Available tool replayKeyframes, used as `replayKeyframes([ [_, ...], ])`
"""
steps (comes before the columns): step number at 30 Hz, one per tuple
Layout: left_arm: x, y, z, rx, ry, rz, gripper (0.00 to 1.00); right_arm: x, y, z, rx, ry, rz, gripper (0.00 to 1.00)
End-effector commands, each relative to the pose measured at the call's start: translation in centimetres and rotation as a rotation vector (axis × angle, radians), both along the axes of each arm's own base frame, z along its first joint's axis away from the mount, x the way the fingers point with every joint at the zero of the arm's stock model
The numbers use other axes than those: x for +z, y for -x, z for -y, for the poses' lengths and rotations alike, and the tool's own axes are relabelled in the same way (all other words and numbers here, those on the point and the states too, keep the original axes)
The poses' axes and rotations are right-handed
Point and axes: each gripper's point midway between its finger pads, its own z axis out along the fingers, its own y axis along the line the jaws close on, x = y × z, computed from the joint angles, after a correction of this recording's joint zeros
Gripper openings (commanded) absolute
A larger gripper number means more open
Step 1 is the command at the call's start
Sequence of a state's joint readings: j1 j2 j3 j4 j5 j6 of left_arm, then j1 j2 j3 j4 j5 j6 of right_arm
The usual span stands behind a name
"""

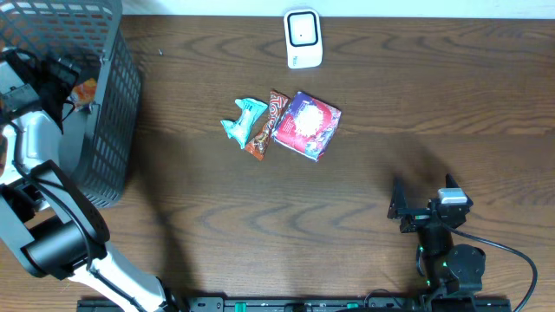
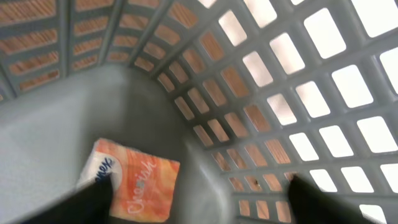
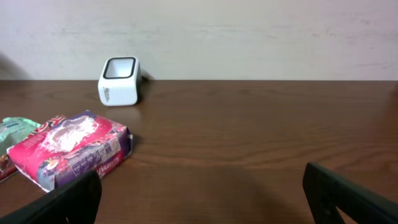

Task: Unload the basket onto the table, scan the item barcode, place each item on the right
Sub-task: 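Lower the left gripper into the basket and grasp the orange-white tissue pack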

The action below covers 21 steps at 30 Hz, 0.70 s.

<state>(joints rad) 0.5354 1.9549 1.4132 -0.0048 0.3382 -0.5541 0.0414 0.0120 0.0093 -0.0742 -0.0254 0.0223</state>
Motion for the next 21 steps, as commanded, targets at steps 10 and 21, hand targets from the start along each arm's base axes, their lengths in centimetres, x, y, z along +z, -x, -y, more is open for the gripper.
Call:
replayKeyframes([
  [10,-4.8,0.7,0.3,0.156,-0.124,-0.207,0.98,-0.1,0.0,0.2,-0.010,-0.013,0.000,0.99],
  [21,-10.0,1.6,-0.8,0.107,-0.244,-0.358,0.98,-0.1,0.0,0.1,-0.009,-0.014,0.000,0.99],
])
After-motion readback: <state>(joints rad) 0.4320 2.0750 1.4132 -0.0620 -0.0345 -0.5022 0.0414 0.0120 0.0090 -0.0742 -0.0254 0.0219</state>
